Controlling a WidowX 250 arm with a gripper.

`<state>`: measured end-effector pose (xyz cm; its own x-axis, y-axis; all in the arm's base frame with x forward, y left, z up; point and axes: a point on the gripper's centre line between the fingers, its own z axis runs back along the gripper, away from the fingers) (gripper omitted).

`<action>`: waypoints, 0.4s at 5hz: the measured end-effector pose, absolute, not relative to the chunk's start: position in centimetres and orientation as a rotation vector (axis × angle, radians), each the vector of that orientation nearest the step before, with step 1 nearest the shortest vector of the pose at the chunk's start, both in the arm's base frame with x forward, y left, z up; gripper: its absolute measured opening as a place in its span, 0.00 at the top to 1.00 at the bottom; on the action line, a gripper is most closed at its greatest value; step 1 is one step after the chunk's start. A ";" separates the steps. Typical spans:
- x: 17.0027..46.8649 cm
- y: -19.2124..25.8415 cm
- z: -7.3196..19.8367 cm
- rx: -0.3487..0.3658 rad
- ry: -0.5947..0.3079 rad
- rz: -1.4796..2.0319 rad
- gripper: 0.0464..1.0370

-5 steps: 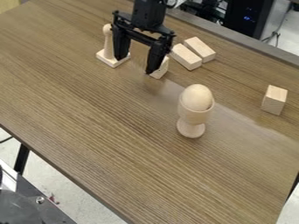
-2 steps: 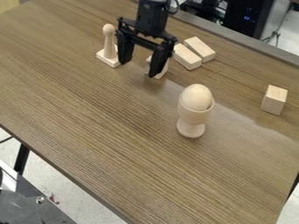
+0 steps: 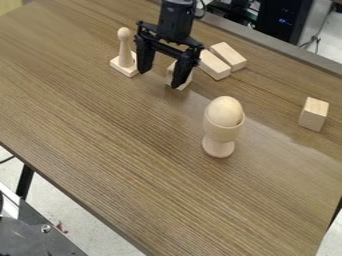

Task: Put the cube on the top of the other cube

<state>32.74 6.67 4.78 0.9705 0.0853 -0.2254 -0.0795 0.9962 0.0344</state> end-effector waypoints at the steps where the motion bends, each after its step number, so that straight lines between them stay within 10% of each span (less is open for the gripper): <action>1: 33.4 6.6 5.1 0.023 0.215 0.083 0.04; 2: 33.8 6.3 5.4 0.014 0.207 0.075 0.04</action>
<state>33.84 6.25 5.41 0.9758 0.0757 -0.2050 -0.0727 0.9971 0.0221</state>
